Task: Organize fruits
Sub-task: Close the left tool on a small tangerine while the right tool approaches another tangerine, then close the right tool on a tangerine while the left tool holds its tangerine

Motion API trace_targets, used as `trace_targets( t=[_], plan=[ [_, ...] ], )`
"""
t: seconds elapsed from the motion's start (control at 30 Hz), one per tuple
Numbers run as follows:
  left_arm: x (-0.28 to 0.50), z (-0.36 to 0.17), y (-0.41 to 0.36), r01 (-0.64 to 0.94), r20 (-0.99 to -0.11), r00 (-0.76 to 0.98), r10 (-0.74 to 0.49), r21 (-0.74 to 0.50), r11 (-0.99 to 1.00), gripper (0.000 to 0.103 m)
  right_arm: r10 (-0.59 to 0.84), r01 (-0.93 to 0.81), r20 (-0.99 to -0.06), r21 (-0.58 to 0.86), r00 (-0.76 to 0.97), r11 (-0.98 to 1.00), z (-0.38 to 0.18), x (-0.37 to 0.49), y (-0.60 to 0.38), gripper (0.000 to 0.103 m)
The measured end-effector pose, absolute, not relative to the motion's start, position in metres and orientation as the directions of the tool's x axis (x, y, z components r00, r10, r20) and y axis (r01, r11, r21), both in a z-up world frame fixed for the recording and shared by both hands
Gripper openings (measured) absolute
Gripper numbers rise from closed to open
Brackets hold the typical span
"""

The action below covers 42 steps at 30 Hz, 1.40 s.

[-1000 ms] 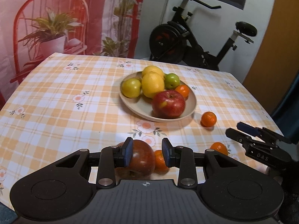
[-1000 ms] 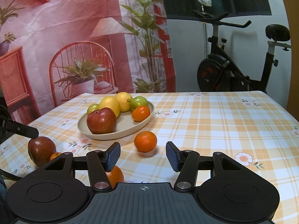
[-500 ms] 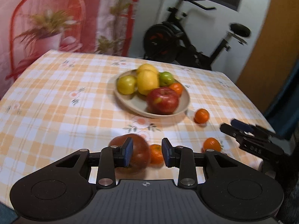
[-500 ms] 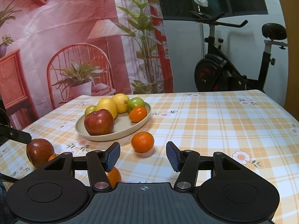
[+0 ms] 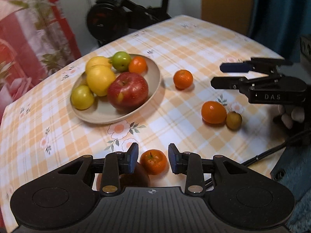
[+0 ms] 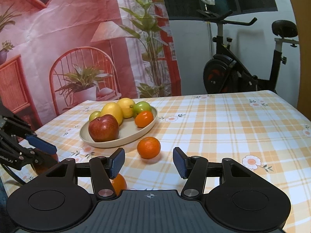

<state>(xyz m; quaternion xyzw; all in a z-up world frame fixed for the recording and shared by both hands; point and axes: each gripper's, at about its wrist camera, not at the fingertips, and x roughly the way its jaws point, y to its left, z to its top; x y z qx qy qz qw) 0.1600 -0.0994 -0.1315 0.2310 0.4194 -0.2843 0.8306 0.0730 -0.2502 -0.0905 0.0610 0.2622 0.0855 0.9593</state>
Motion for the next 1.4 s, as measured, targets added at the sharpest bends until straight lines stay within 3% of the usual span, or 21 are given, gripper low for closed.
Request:
trace_targets(
  t=[0.5,1.13,1.4],
  plan=[
    [0.177,-0.144,-0.114,0.761,-0.91,0.356,-0.21,0.152,0.631,0.035,0.199,-0.128,-0.491,0.175,0.848,0.976,-0.091,0.073,-0.253,0.054],
    [0.18,-0.153,-0.124,0.742,-0.91,0.381,-0.163,0.196,0.642,0.036,0.2,-0.128,-0.491,0.175,0.848,0.976,-0.09,0.074,-0.253,0.054],
    [0.184,-0.14,-0.115,0.706,-0.888,0.398,-0.23,0.136,0.695,0.036,0.196,-0.125,-0.492,0.175,0.848,0.977,-0.091,0.074,-0.253,0.054]
  ],
)
